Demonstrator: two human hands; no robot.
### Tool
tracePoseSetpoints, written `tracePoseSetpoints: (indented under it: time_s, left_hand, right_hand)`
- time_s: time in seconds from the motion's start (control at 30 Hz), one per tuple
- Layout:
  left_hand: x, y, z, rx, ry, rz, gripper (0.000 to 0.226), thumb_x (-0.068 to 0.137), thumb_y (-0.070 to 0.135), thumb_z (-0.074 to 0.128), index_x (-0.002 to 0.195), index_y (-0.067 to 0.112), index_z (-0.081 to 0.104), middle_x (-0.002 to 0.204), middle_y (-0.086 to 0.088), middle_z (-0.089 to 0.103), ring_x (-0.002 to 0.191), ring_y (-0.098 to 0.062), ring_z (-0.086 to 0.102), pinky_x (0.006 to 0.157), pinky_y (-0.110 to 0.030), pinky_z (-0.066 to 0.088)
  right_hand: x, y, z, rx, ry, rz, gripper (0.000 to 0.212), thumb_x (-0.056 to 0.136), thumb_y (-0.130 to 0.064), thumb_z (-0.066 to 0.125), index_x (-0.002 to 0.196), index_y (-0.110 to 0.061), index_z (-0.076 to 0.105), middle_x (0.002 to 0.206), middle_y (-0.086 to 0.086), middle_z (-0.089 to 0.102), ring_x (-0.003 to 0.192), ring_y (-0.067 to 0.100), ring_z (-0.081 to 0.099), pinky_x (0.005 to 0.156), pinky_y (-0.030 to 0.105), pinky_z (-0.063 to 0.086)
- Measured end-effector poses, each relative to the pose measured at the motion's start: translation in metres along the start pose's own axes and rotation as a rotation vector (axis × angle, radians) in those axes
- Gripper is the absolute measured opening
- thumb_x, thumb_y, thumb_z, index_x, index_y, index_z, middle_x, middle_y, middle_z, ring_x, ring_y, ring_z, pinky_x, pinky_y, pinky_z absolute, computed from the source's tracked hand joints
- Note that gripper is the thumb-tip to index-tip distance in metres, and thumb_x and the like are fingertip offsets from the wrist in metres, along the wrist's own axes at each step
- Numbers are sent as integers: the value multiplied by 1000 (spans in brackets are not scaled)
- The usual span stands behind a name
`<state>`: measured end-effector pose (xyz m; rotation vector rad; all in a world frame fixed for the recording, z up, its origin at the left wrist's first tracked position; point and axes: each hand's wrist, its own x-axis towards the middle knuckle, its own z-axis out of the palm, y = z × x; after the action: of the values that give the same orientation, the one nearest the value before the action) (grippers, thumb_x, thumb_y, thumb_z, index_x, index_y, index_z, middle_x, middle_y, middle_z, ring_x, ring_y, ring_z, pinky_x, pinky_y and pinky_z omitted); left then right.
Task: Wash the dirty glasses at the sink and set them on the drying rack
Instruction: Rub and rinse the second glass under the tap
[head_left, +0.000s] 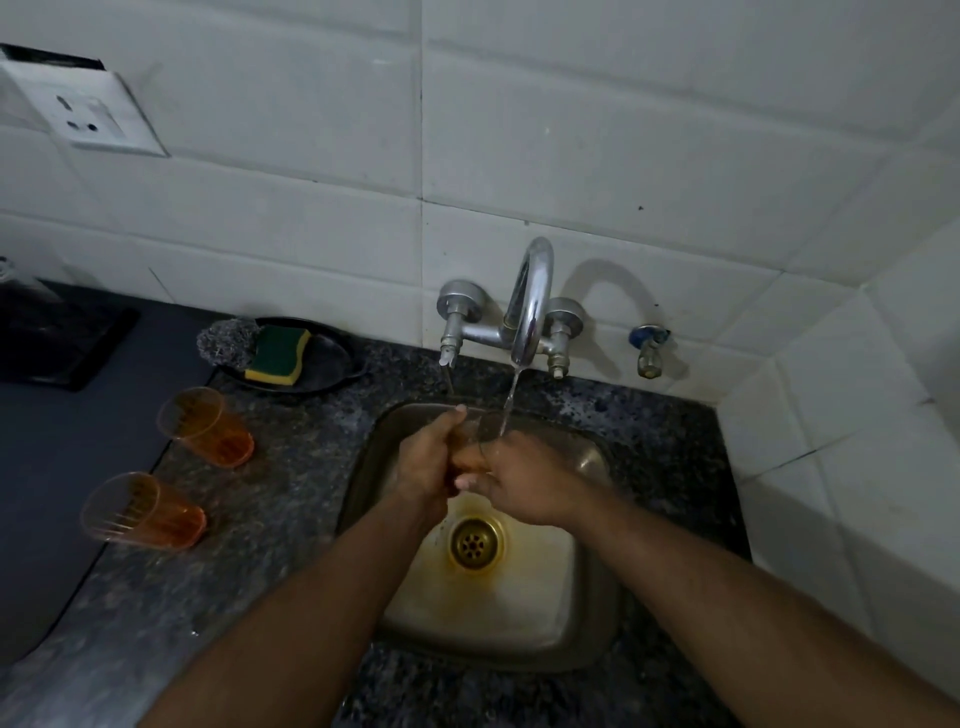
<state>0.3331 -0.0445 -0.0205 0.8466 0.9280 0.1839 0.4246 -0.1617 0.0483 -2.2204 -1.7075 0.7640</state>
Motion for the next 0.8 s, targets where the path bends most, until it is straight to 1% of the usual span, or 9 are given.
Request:
tracePoseSetpoints:
  time_s: [0.1,0.13,0.2,0.3,0.37,0.5,0.57,0.7,0.8]
  left_hand:
    - [-3,7,-4,286,-176,-300,49,90,60,55,76,15,65,65,-7,55,36,-11,36,35,-14,22]
    - [-4,10,-3,343,-170,-347,52,91,62,53,73,15,63,63,-6,55,35,-10,35,34,-13,21]
    - [-3,13,2,284,-77,-281,46,89,59,58,72,17,64,62,-3,56,40,-11,38,37,-16,25]
    - [-1,3,8,-1,-5,3,35,85,47,68,92,14,76,76,-7,61,54,-15,50,47,-25,34]
    - [-2,-2,7,-70,-34,3,34,88,41,69,98,9,74,72,-8,61,49,-16,51,42,-23,35]
    - [-16,10,3,275,-150,-363,45,98,43,51,63,15,57,51,-2,51,29,-8,32,30,-13,18]
    - [-12,8,4,262,-160,-312,45,96,49,51,65,18,61,55,-2,53,35,-9,34,34,-15,20]
    - [-2,-8,8,-117,-63,56,24,94,37,64,86,16,72,73,-3,67,57,-16,58,47,-25,41]
    - [-6,-4,5,73,-135,-184,32,96,37,59,87,9,69,69,-12,64,41,-18,51,36,-19,32]
  right_hand:
    - [-3,5,-7,-468,-76,-22,29,102,-48,58,99,-21,69,86,-5,63,72,14,51,65,30,36]
    - [-3,7,-8,-476,-68,-10,31,102,-49,58,98,-20,69,87,-4,65,73,15,52,65,30,34]
    - [-3,8,-6,-201,-47,43,23,102,-43,61,95,-23,70,88,-9,68,76,10,62,67,29,38]
    - [1,5,1,207,11,116,13,103,-29,62,103,-23,74,95,-7,74,69,3,70,68,30,56]
    - [-1,1,1,54,12,69,16,103,-31,61,100,-19,70,93,-5,72,74,10,69,67,35,54]
    - [-11,7,-4,-593,-65,-82,31,106,-46,47,91,-22,60,91,4,68,78,23,63,66,32,34]
    - [-7,11,-4,-522,-38,-46,32,105,-50,49,90,-24,60,86,-1,66,73,19,58,66,32,35]
    - [0,10,4,-27,6,-7,16,101,-43,60,94,-34,70,86,-16,66,81,3,62,74,32,49]
    - [-7,8,-4,-392,-84,-123,23,103,-44,55,104,-26,70,98,-4,69,87,17,64,71,31,40]
